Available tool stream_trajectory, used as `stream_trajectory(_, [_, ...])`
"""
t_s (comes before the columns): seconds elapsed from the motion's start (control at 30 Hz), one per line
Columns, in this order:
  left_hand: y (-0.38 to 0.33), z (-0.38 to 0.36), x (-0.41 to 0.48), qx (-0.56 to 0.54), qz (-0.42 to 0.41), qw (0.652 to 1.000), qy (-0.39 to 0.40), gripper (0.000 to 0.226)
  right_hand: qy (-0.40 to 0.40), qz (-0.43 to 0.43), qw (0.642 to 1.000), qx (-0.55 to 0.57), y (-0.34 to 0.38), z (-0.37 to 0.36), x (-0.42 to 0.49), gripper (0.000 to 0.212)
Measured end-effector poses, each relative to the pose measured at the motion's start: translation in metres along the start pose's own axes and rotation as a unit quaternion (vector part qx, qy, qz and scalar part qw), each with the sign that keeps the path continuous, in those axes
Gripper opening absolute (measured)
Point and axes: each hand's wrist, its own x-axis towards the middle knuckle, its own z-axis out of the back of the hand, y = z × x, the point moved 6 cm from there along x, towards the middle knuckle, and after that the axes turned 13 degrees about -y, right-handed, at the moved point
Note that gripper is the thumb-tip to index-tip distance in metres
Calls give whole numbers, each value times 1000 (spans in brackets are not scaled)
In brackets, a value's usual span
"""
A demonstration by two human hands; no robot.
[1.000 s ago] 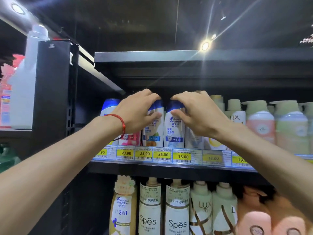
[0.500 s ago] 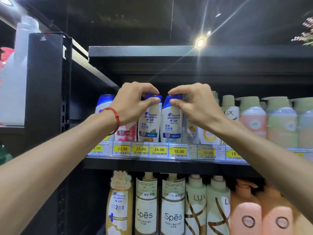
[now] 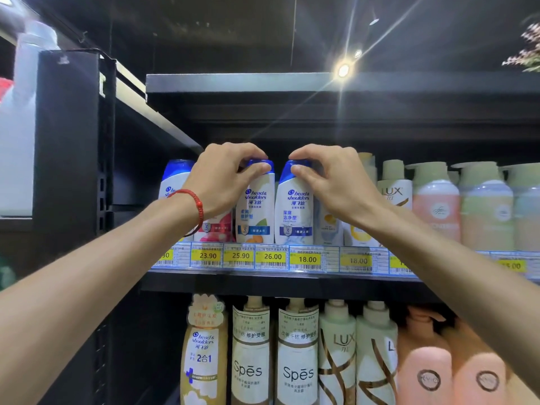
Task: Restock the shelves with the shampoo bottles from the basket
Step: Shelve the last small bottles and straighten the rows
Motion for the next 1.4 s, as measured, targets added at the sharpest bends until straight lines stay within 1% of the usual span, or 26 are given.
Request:
stream_trajectory(0.17, [1, -6, -7, 68, -32, 997, -2, 34, 41, 67, 994, -78, -2, -3, -2, 33])
stream_trajectory(0.3, [-7, -5, -9, 142, -105, 984, -15, 40, 66, 99, 986, -116, -4, -9, -2, 36])
stream_trajectory(0.6, [-8, -10, -15, 139, -115, 983, -21, 39, 41, 114, 984, -130, -6, -7, -13, 41])
stream_trajectory(0.73, [-6, -10, -18, 146, -115, 982, -30, 42, 37, 124, 983, -131, -5, -4, -13, 43])
stream_trajectory(0.83, [-13, -13, -20, 143, -112, 983, -31, 43, 0, 139, 981, -133, -9, 6, -14, 39])
stream_trajectory(0.93, [-30, -20, -17, 123, -110, 986, -33, 41, -36, 122, 980, -150, -25, 26, -15, 34])
stream_trajectory(1.03, [-53, -29, -9, 96, -105, 989, -40, 41, -38, 90, 979, -180, -44, 49, -12, 36])
stream_trajectory(1.1, [-68, -38, -1, 90, -103, 990, -29, 45, -35, 82, 977, -195, -53, 61, -7, 38])
stream_trajectory(1.17, [-81, -50, 5, 104, -109, 989, -1, 49, -17, 70, 973, -217, -60, 69, -3, 40])
stream_trajectory(1.3, [-91, -69, 14, 144, -105, 982, 56, 56, 51, 38, 962, -266, -71, 70, 4, 41])
stream_trajectory(1.4, [-89, -80, 16, 172, -81, 978, 88, 52, 87, 32, 958, -272, -76, 68, 5, 40])
